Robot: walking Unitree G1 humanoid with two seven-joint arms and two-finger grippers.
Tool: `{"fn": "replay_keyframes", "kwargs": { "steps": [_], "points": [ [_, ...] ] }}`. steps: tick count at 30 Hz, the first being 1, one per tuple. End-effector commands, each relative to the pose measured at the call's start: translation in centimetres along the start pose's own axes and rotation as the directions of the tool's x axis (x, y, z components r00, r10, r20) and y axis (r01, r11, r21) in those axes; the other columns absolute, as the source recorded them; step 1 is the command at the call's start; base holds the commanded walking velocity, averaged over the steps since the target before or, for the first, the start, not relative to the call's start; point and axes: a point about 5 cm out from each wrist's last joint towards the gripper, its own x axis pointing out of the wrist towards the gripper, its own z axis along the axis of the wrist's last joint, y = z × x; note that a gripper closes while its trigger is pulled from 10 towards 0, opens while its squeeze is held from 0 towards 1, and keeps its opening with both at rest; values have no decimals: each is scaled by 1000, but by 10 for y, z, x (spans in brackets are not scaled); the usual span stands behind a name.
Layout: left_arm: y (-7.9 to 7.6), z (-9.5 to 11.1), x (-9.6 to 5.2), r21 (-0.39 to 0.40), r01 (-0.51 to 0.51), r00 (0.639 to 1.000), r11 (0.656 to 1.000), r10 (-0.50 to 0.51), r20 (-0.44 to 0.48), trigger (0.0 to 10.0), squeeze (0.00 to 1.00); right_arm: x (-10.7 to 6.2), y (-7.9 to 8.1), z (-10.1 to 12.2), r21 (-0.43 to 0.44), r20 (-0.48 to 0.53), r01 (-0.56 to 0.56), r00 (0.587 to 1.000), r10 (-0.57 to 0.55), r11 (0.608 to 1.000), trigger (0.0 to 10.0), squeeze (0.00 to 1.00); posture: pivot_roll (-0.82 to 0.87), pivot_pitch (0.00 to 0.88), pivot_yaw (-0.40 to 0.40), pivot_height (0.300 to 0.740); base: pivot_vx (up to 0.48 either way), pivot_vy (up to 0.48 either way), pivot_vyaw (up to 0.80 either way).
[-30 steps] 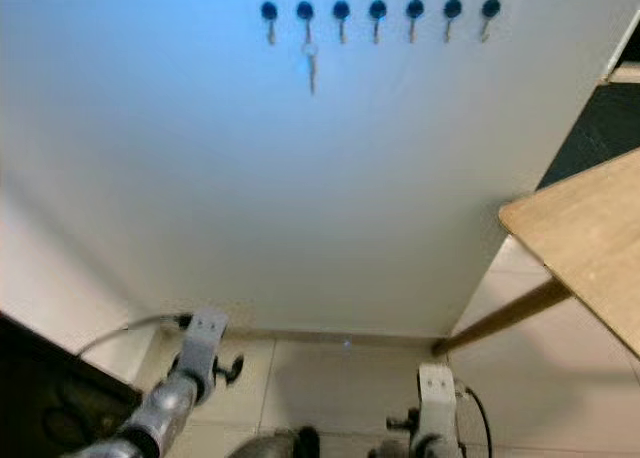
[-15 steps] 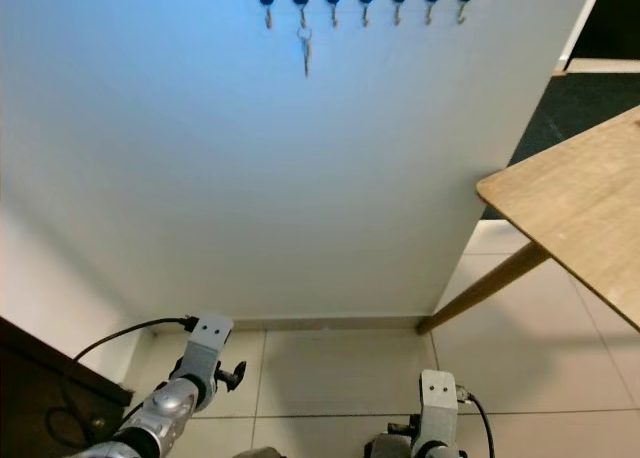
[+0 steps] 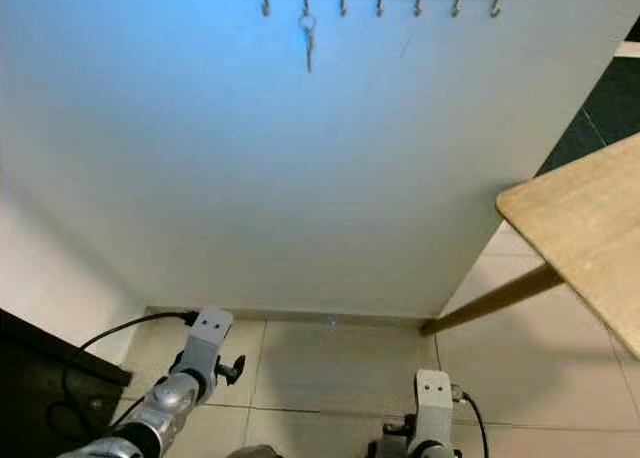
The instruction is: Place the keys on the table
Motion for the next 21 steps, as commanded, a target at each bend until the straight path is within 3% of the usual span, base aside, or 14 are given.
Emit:
{"fn": "replay_keyframes", "kwargs": {
  "steps": [1, 10, 13, 14, 15, 17, 19, 20, 21],
  "points": [
    [1, -4, -1, 19, -3, 1000, 1000, 3, -13, 10000, 0, -4, -4, -12, 18, -41, 17, 999, -16, 1000, 10000, 0, 42, 91, 47, 740, 0, 0, 0],
    [0, -6, -3, 47, -3, 1000, 999, 3, -1, 10000, 0, -2, -3, -5, 15, -10, 15, 1000, -15, 1000, 10000, 0, 33, 87, 42, 740, 0, 0, 0],
    [-2, -6, -3, 48, -3, 1000, 999, 2, 12, 10000, 0, 1, -5, 13, 1, 89, 22, 996, -22, 1000, 10000, 0, 29, 83, 41, 740, 0, 0, 0],
    [-3, -2, -2, 43, 8, 999, 999, -10, 41, 10000, 0, 2, -4, 41, -40, 253, 22, 967, -11, 999, 10000, 0, 22, 81, 42, 740, 0, 0, 0],
    [-3, -2, -2, 43, 8, 999, 999, -10, 41, 10000, 0, 2, -4, 41, -40, 253, 22, 967, -11, 999, 10000, 0, 22, 81, 42, 740, 0, 0, 0],
    [-3, 2, -2, 42, 20, 997, 999, -23, 68, 10000, 0, 1, -3, 59, -68, 357, 26, 934, 0, 997, 10000, 0, 16, 82, 45, 740, 0, 0, 0],
    [-6, 16, -2, 61, 69, 986, 996, -78, 150, 10000, 0, -3, -1, 97, -81, 535, 41, 845, 9, 996, 10000, 0, 10, 80, 47, 740, 0, 0, 0],
    [-6, 16, -2, 61, 69, 986, 996, -78, 150, 10000, 0, -3, -1, 97, -81, 535, 41, 845, 9, 996, 10000, 0, 10, 80, 47, 740, 0, 0, 0],
    [-7, 23, -1, 73, 88, 976, 993, -100, 191, 10000, 0, -6, 1, 115, -79, 610, 40, 792, 17, 996, 10000, 0, 9, 78, 47, 740, 0, 0, 0]
  ]
}}
